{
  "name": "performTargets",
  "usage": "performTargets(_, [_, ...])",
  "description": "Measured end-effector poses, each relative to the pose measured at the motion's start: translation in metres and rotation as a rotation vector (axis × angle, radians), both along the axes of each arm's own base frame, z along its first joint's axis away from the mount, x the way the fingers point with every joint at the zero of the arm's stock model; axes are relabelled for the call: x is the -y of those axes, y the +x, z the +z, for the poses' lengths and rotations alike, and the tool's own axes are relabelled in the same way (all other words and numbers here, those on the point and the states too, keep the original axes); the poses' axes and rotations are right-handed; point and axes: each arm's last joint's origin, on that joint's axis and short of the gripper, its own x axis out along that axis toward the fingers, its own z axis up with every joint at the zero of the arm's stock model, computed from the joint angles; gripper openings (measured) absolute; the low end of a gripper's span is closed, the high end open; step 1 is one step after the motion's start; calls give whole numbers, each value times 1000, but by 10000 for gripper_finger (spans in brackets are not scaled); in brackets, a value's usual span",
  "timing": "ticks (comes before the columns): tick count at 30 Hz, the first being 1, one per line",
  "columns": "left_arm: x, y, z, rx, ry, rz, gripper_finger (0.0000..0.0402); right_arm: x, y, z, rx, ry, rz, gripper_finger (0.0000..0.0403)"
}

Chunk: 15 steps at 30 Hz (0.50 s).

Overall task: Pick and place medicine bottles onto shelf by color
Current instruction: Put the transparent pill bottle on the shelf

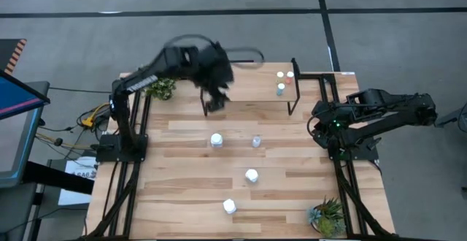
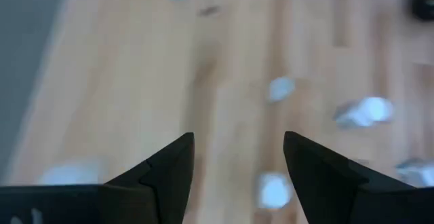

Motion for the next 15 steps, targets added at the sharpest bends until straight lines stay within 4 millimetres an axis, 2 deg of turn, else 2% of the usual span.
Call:
performTargets(4, [35, 31, -18, 87, 36, -131, 213, 0, 0, 0, 0, 0, 0, 134])
performTargets(7, [53, 46, -30, 137, 67, -190, 213, 0, -1, 0, -6, 0, 0, 134])
performTargets(11, [63, 55, -52, 118, 39, -190, 213, 1, -8, 2, 10, 5, -6, 134])
performTargets(15, [63, 65, -78, 131, 21, -126, 213, 2, -19, 6, 54, 19, -24, 134])
